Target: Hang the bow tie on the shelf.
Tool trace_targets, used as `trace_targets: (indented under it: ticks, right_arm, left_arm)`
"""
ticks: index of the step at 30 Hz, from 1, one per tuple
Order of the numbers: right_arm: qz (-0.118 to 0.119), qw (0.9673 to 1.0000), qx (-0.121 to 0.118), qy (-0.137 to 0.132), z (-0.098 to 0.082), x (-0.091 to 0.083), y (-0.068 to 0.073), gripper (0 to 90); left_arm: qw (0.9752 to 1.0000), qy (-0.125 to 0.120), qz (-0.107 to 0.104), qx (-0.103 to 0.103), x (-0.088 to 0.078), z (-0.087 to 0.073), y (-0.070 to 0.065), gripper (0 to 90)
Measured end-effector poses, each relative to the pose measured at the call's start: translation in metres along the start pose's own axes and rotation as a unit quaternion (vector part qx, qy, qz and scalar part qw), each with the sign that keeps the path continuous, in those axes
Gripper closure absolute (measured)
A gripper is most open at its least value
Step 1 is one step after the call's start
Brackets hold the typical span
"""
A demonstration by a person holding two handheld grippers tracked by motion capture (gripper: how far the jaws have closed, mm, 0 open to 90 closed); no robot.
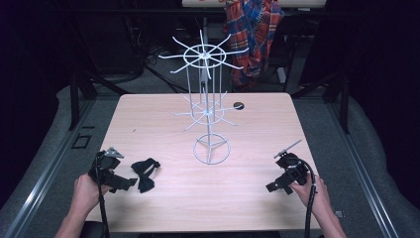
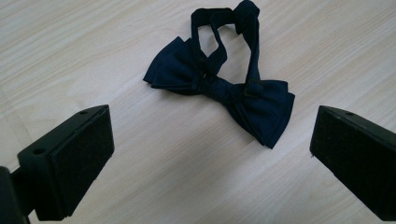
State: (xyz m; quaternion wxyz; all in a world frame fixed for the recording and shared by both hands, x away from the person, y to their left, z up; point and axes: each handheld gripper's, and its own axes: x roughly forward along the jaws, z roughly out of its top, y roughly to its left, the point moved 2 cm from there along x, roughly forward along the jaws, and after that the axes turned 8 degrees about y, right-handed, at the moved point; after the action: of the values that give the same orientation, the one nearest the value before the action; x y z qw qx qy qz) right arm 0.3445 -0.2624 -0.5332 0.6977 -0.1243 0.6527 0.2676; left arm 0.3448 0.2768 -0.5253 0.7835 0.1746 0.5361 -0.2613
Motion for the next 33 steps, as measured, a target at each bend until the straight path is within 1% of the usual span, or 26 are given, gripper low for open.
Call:
trace_targets:
  ticks: [1, 2, 3, 4, 5, 6, 7, 8, 10, 14, 15, 16, 17, 18, 19, 21, 22, 24, 25, 26, 27, 28, 29, 30, 32, 33]
  right_arm:
    - [-0.001, 1.0, -0.003, 0.003, 0.0, -0.001, -0.001, 13.2]
    - [-0.005, 0.9999, 0.009, -0.008, -0.001, 0.0, 0.001, 13.2]
    - [0.004, 0.9999, 0.01, -0.011, -0.001, 0.001, 0.002, 13.2]
    - [0.006, 1.0, -0.001, 0.0, 0.0, -0.001, 0.0, 13.2]
    - [0.006, 1.0, 0.003, -0.005, 0.0, 0.0, 0.001, 13.2]
    - [0.004, 1.0, -0.001, 0.0, 0.0, 0.0, 0.001, 13.2]
    - [0.009, 0.9999, 0.006, -0.008, 0.0, 0.001, 0.002, 13.2]
    - [0.009, 0.9999, 0.006, -0.008, 0.0, 0.001, 0.002, 13.2]
    - [0.004, 1.0, -0.002, -0.001, 0.0, 0.0, 0.001, 13.2]
    - [0.005, 1.0, -0.002, 0.001, 0.001, 0.0, 0.002, 13.2]
    - [-0.001, 0.9999, 0.007, -0.009, 0.0, 0.001, 0.003, 13.2]
    - [0.008, 1.0, -0.001, -0.003, 0.0, 0.0, 0.003, 13.2]
    - [0.007, 1.0, -0.001, -0.002, 0.0, 0.0, 0.003, 13.2]
    - [-0.003, 0.9999, 0.007, -0.008, 0.0, 0.001, 0.003, 13.2]
    - [0.002, 1.0, -0.004, 0.002, 0.001, 0.0, 0.001, 13.2]
    - [0.002, 1.0, -0.003, 0.003, 0.001, 0.0, 0.001, 13.3]
    - [0.002, 1.0, 0.0, 0.001, 0.001, 0.0, 0.001, 13.3]
    - [0.004, 1.0, -0.001, 0.002, 0.001, -0.001, 0.001, 13.3]
    - [0.003, 1.0, 0.003, -0.004, 0.0, -0.001, 0.002, 13.3]
    - [0.012, 0.9998, 0.01, -0.012, 0.0, 0.0, 0.003, 13.3]
    - [0.006, 1.0, 0.002, 0.001, -0.001, -0.001, 0.001, 13.3]
    - [0.003, 1.0, 0.005, -0.001, -0.001, -0.001, 0.001, 13.3]
    - [0.012, 0.9998, 0.009, -0.008, -0.001, 0.0, 0.002, 13.3]
    - [0.01, 0.9999, 0.009, -0.008, -0.002, -0.001, 0.002, 13.3]
    - [0.008, 0.9999, 0.009, -0.007, -0.002, -0.001, 0.002, 13.3]
    - [0.004, 1.0, 0.002, 0.003, -0.001, -0.001, 0.001, 13.3]
  left_arm:
    - [1.0, 0.002, 0.0, 0.001, 0.0, 0.001, -0.001, 0.0]
    - [1.0, 0.002, -0.001, 0.003, 0.001, 0.002, -0.001, 0.0]
    - [1.0, 0.003, -0.001, 0.004, 0.001, 0.003, -0.003, 0.0]
    - [1.0, 0.002, -0.001, 0.006, 0.002, 0.004, -0.004, 0.0]
    - [1.0, 0.002, -0.002, 0.007, 0.003, 0.005, -0.005, 0.0]
    - [0.9999, 0.002, -0.002, 0.01, 0.004, 0.006, -0.006, 0.0]
    - [0.9999, 0.004, -0.004, 0.014, 0.005, 0.008, -0.008, 0.0]
    - [0.9999, 0.004, -0.004, 0.014, 0.005, 0.008, -0.008, 0.0]
    - [0.9997, 0.007, -0.006, 0.021, 0.008, 0.012, -0.012, 0.0]
    - [0.9995, 0.011, -0.006, 0.03, 0.012, 0.017, -0.016, 0.0]
    - [0.9992, 0.015, -0.006, 0.037, 0.014, 0.019, -0.018, 0.0]
    - [0.9991, 0.016, -0.006, 0.039, 0.015, 0.021, -0.019, 0.0]
    - [0.9989, 0.02, -0.005, 0.042, 0.016, 0.021, -0.019, 0.0]
    - [0.9989, 0.02, -0.005, 0.042, 0.016, 0.021, -0.019, 0.0]
    - [0.9988, 0.02, -0.004, 0.045, 0.018, 0.024, -0.02, 0.0]
    - [0.9987, 0.025, -0.004, 0.045, 0.021, 0.026, -0.02, 0.4]
    - [0.9987, 0.025, -0.004, 0.045, 0.021, 0.026, -0.02, 3.1]
    - [0.9984, 0.029, -0.002, 0.048, 0.024, 0.029, -0.021, 12.4]
    - [0.9983, 0.032, -0.005, 0.049, 0.026, 0.032, -0.022, 16.2]
    - [0.9984, 0.032, -0.005, 0.047, 0.027, 0.033, -0.023, 17.6]
    - [0.9983, 0.031, -0.004, 0.049, 0.027, 0.035, -0.023, 22.3]
    - [0.9984, 0.029, -0.004, 0.047, 0.028, 0.036, -0.024, 28.5]
    - [0.9984, 0.031, -0.006, 0.046, 0.029, 0.037, -0.024, 32.0]
    - [0.9984, 0.033, -0.006, 0.046, 0.031, 0.037, -0.024, 35.0]
    - [0.998, 0.037, -0.007, 0.051, 0.032, 0.038, -0.025, 42.4]
    - [0.9976, 0.044, -0.013, 0.052, 0.035, 0.038, -0.026, 47.0]
